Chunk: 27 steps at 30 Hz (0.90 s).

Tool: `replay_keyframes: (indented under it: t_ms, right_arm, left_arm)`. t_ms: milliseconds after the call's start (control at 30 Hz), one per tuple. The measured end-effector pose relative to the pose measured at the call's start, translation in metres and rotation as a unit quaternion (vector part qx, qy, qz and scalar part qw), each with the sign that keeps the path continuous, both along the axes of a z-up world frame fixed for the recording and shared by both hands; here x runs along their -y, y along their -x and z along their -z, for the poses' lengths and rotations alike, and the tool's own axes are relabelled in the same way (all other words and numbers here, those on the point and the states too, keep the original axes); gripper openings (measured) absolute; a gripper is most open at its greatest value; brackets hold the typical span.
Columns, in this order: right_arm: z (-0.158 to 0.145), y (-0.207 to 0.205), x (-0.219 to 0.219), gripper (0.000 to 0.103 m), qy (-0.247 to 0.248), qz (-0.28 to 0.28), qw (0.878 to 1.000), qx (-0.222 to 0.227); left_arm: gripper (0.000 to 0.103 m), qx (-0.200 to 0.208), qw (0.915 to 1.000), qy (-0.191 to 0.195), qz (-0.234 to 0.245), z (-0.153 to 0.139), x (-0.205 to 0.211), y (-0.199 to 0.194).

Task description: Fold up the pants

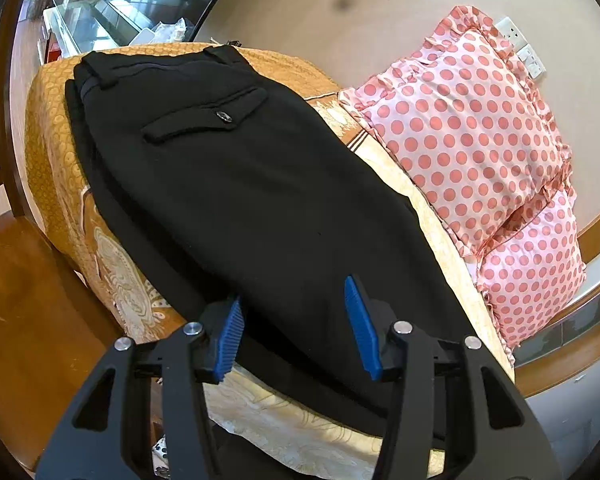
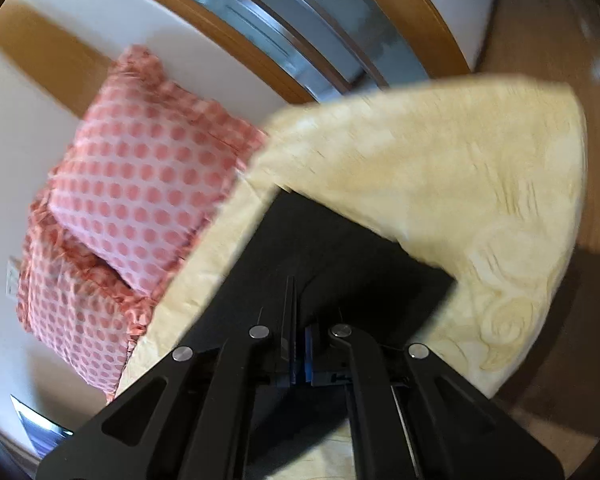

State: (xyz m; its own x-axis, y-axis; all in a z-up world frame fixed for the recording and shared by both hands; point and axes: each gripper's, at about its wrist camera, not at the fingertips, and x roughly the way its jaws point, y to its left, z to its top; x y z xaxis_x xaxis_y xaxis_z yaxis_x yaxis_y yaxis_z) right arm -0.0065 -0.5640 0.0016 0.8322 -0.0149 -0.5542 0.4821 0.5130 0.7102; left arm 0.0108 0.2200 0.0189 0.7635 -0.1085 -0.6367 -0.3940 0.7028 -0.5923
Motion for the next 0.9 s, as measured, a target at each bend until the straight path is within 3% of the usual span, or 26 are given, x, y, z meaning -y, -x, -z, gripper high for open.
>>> replay_keyframes:
  t_ms: [100,133,233,333,433,900]
  right_arm:
    - [0.004,-0.001,-0.002,0.003,0.004,0.002,1.0,0.002]
    - [0.002,-0.002,-0.002,0.003,0.006,0.001,1.0,0.006]
    - [-0.013,0.008,0.0,0.003,0.008,0.007,0.999,0.04]
    - [-0.017,0.012,-0.004,0.003,0.029,0.015,0.999,0.02]
    - [0.003,0.013,0.0,0.003,0.01,0.02,1.0,-0.004]
    - [0.006,0.01,-0.001,0.002,0.025,0.015,0.999,-0.014]
  left_arm:
    - [0.035,-0.006,0.9999,-0.009,-0.004,0.001,-0.001,0.0]
    - [0.02,-0.009,0.9998,-0.014,-0.005,0.001,-0.003,0.0]
    - [0.013,-0.003,1.0,-0.006,-0.001,-0.001,-0.006,0.005]
    - [0.011,0.002,0.9995,-0.032,0.005,-0.005,0.0,0.016]
    - [0.01,-0.008,0.9984,-0.055,0.006,0.001,0.006,0.024]
    - [0.016,-0.005,0.9983,-0.056,0.014,0.007,0.002,0.027]
